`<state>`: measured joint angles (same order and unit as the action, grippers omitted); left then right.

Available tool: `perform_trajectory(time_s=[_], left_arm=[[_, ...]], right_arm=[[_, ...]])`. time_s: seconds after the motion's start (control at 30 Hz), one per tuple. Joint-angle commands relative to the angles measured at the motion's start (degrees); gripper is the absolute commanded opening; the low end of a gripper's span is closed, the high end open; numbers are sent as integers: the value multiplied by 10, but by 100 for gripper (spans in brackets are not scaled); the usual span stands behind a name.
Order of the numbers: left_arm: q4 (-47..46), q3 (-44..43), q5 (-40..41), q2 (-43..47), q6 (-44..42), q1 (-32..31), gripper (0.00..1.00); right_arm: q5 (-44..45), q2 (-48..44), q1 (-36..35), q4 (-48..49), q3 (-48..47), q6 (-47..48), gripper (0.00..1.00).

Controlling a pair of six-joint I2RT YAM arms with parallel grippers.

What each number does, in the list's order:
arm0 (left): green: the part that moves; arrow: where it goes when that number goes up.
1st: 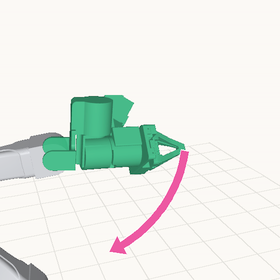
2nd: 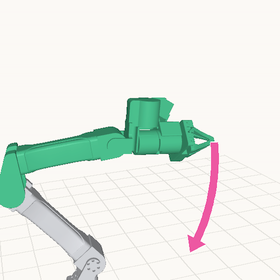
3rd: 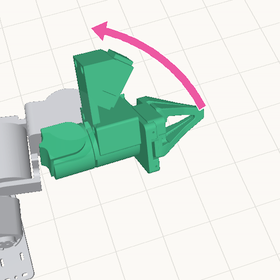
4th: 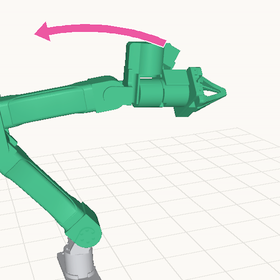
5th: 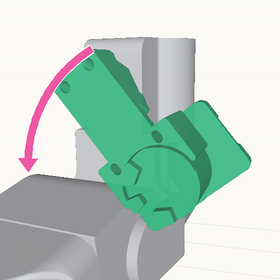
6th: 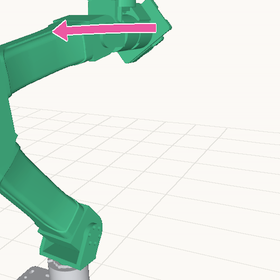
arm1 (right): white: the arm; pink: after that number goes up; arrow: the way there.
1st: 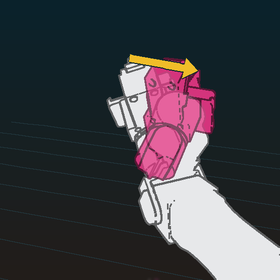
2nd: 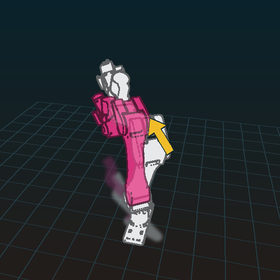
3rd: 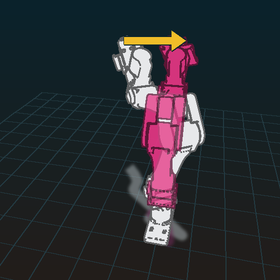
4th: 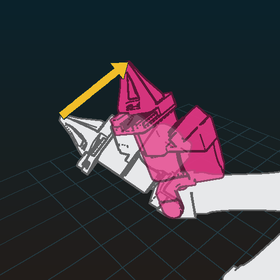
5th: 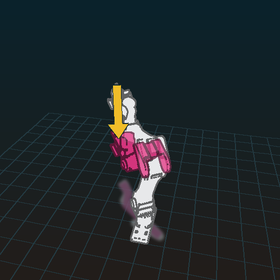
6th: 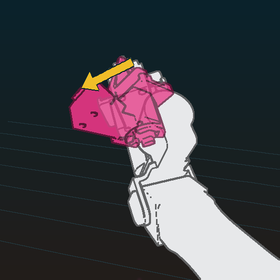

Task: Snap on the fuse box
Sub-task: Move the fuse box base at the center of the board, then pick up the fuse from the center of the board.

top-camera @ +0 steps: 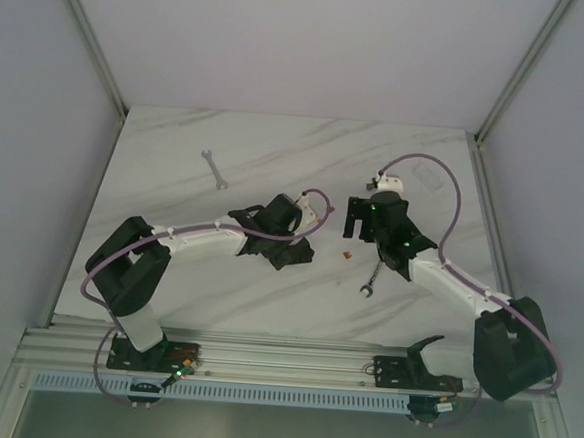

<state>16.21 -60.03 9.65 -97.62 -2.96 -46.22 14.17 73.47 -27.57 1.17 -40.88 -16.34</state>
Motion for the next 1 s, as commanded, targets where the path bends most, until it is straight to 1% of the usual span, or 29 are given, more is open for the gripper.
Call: perform_trajectory(time_s=[0.0, 0.07, 0.17, 0.27, 0.43, 0.5, 0.57, 0.67, 0.8, 0.83, 0.87, 0.97], left_arm=[[-6, 18, 30, 29, 35, 9, 90], [-11, 24, 15, 53, 45, 8, 95], [-19, 40, 2, 100, 65, 10, 100], [-21, 55, 2, 144, 99, 19, 100], [-6, 80, 3, 229, 181, 82, 100], [13, 83, -12, 254, 193, 116, 100], [33, 78, -24, 274, 193, 147, 100], [52, 68, -38, 292, 171, 179, 100], [52, 61, -32, 293, 154, 193, 100], [50, 62, -25, 291, 155, 195, 100], [46, 66, -19, 290, 156, 196, 100], [43, 74, -32, 285, 161, 212, 100]], right_arm=[[6, 34, -31, -69, -42, -16, 100], [15, 48, -43, -90, -56, -21, 99], [5, 61, -53, -105, -65, -28, 97], [-3, 78, -55, -118, -70, -38, 93], [5, 111, -58, -156, -83, -70, 84], [13, 118, -60, -165, -83, -81, 81], [10, 122, -64, -169, -82, -90, 78], [5, 131, -71, -170, -81, -106, 73], [9, 144, -82, -176, -82, -132, 69], [9, 161, -84, -177, -83, -140, 69], [9, 167, -86, -178, -84, -147, 64], [9, 177, -95, -181, -87, -165, 61]])
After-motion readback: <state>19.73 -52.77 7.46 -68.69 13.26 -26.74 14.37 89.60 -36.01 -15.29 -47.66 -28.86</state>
